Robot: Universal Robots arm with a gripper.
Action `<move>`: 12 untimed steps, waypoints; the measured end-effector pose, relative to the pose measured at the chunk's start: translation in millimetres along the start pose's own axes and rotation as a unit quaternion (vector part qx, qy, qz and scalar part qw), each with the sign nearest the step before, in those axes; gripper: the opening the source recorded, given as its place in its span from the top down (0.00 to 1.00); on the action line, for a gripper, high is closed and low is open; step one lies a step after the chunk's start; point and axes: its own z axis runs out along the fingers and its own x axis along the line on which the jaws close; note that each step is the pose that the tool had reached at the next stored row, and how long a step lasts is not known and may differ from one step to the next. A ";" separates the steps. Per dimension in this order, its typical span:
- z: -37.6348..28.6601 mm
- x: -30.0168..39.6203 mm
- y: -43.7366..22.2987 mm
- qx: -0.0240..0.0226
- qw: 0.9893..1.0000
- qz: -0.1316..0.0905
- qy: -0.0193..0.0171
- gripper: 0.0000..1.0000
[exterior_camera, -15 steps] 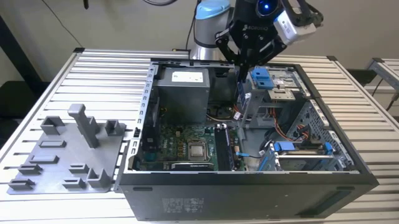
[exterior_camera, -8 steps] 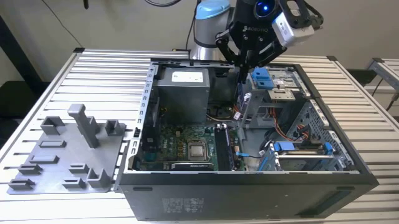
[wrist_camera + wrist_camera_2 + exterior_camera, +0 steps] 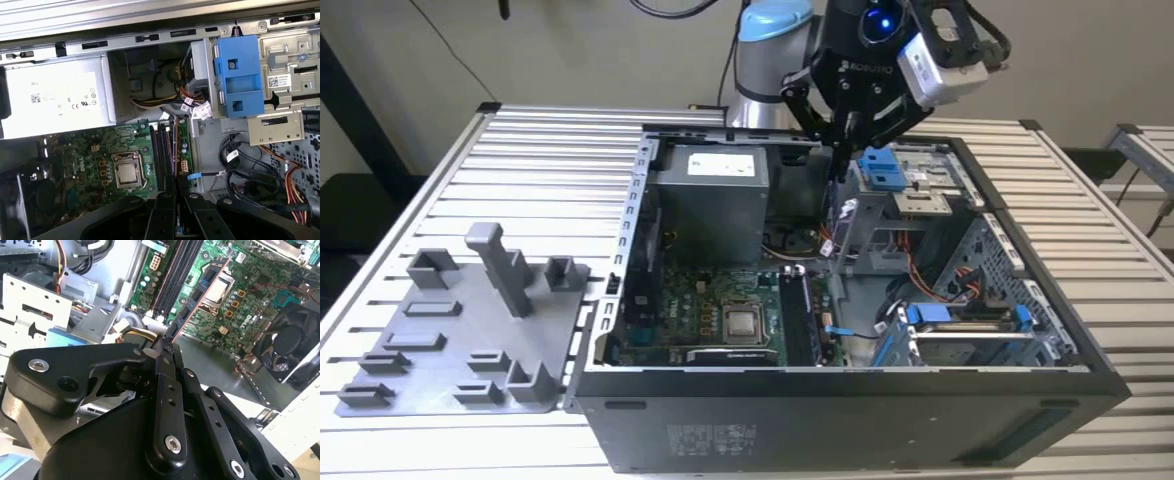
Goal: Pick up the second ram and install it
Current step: 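Insert the second ram into the second slot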
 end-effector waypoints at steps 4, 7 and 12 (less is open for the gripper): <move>1.5 -0.1 0.0 0.002 1.000 -0.006 0.000 0.87; 4.3 -0.2 0.0 0.003 1.000 -0.025 0.001 0.87; 10.5 -0.6 -1.2 0.004 0.999 -0.044 0.005 0.87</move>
